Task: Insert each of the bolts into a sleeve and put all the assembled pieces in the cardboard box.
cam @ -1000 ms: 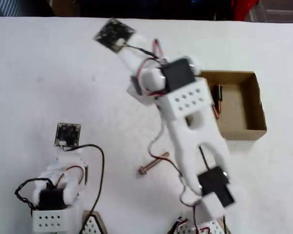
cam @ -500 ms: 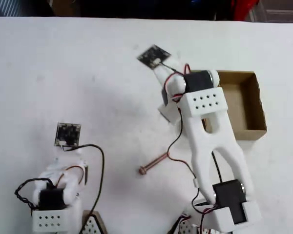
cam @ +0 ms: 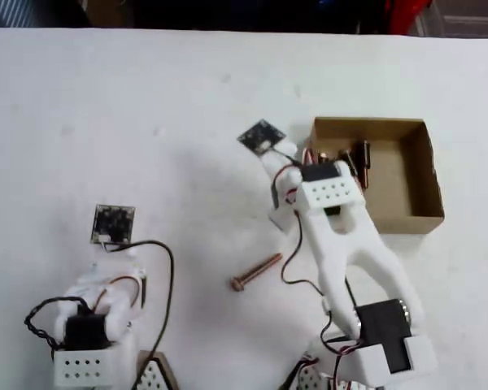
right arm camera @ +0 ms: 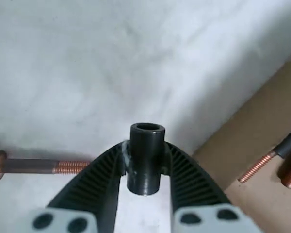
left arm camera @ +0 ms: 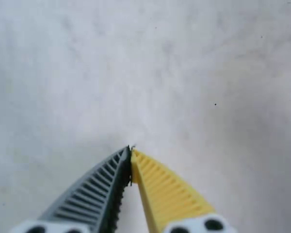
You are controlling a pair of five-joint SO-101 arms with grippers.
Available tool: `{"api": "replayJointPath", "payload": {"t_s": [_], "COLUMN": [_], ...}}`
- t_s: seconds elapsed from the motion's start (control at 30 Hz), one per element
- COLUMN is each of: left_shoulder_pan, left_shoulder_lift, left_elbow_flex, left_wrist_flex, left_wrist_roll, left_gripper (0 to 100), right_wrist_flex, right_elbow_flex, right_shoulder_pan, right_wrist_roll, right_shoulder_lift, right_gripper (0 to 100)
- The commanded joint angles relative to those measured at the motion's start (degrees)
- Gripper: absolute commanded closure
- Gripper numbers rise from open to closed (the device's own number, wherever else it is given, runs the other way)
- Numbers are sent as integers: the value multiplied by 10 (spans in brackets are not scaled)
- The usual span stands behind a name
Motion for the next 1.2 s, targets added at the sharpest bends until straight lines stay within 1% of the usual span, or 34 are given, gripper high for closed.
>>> {"api": "replayJointPath", "payload": {"t_s": [0.0, 0.13, 0.27, 0.43, 0.6, 0.87, 1.07, 1.17], "left_shoulder_pan": [4, 4, 4, 4, 4, 4, 4, 4], "left_shoulder_lift": [-6, -6, -6, -6, -6, -6, -6, -6], "left_elbow_flex": [-2, -2, -2, -2, -2, -2, -2, -2], "left_wrist_flex": [4, 4, 4, 4, 4, 4, 4, 4], "left_wrist_roll": [-6, -6, -6, -6, -6, -6, -6, -6], "left_gripper": [975, 975, 975, 975, 975, 975, 975, 975], "right_wrist_flex": [-82, -92, -92, -89, -91, -89, -59, -58], "right_elbow_flex": [33, 39, 29, 2, -2, 2, -1, -1], "right_shoulder_pan": [1, -13, -32, -32, -32, -31, -34, -32], "right_wrist_roll": [-2, -2, -2, -4, -3, -2, -1, 24], "right_shoulder_lift": [-23, -17, 30, 86, 103, 105, 104, 104], "right_gripper": [978, 977, 974, 893, 918, 918, 917, 917]}}
